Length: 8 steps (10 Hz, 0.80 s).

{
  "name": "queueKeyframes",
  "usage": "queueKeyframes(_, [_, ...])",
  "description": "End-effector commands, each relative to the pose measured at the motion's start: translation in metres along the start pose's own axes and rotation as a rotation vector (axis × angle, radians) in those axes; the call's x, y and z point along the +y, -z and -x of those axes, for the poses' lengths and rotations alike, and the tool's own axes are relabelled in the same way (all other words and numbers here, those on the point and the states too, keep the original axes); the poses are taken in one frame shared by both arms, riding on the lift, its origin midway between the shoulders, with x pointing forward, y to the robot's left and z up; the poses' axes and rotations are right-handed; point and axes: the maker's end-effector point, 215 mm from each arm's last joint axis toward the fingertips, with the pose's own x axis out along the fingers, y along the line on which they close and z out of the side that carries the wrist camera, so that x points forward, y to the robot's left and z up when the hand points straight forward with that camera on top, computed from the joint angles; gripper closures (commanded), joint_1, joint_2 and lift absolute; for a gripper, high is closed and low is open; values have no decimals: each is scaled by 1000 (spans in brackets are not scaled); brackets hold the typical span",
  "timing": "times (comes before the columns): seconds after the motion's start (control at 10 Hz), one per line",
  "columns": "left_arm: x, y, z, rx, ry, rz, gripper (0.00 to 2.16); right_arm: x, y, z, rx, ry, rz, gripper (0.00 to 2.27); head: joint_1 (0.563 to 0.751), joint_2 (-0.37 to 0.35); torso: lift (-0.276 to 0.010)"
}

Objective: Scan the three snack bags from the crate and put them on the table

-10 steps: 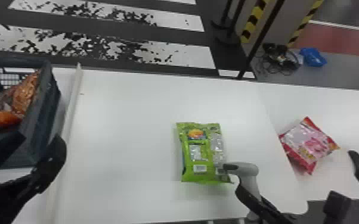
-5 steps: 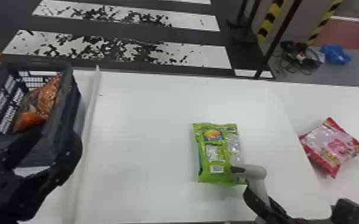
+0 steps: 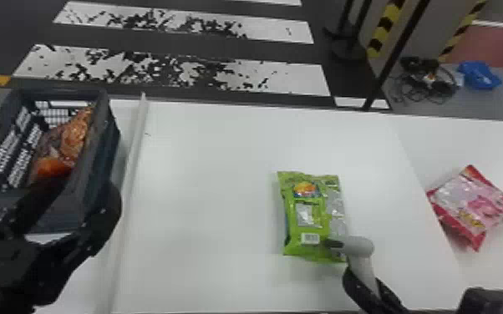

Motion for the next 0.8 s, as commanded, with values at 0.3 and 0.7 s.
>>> queueKeyframes(0.3, [1, 1, 0, 2, -1, -3, 29, -9, -18, 6, -31, 4, -5, 2226, 695, -119, -94])
queueKeyframes(0.7, [-3, 1, 4, 10, 8, -11, 29, -62, -89, 11, -72, 78, -46, 2226, 695, -196, -94])
